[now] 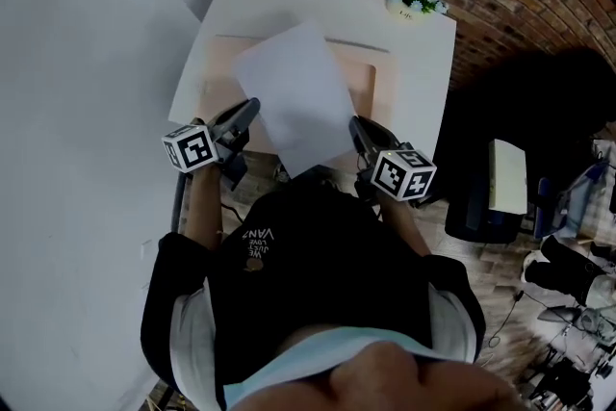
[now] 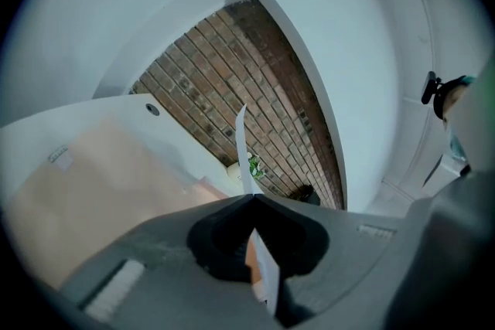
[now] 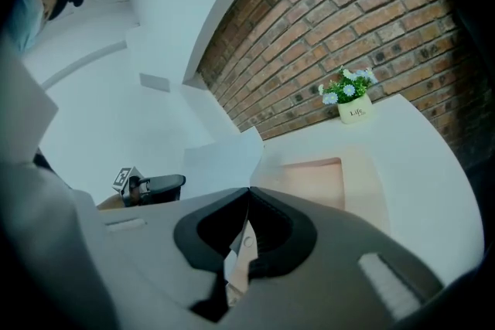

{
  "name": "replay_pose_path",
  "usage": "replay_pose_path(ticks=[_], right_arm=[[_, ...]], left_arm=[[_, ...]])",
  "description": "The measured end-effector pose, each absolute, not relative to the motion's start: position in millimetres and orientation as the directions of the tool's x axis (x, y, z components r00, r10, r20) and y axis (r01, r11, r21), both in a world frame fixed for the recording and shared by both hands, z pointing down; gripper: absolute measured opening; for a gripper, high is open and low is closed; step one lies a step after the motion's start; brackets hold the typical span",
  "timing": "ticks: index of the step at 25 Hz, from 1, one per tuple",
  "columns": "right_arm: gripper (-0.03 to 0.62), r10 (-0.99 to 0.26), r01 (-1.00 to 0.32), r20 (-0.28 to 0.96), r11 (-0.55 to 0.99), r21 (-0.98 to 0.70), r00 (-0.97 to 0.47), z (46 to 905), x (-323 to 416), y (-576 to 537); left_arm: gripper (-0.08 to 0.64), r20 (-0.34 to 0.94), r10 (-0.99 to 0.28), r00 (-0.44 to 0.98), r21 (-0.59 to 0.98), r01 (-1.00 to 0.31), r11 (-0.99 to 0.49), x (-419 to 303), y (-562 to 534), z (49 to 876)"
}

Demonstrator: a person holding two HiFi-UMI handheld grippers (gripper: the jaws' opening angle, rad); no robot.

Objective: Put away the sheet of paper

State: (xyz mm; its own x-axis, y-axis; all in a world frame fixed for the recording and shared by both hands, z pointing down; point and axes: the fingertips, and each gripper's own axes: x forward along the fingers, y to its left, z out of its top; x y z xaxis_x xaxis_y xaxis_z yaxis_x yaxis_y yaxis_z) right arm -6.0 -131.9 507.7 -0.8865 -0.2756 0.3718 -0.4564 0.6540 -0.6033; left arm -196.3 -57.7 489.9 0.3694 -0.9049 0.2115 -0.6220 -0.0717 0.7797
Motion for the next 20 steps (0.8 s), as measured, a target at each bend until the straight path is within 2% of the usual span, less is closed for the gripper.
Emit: replay_pose_path(ticks=[20], right_arm=[[-0.005, -0.475, -0.638, 0.432, 0.488, -0.595, -0.766, 547.2, -42.9, -93.1]], left_arm=[[0.002, 0.304, -0.761, 0.573, 0.762, -0.626, -0.166, -257.1, -80.1, 531.0]])
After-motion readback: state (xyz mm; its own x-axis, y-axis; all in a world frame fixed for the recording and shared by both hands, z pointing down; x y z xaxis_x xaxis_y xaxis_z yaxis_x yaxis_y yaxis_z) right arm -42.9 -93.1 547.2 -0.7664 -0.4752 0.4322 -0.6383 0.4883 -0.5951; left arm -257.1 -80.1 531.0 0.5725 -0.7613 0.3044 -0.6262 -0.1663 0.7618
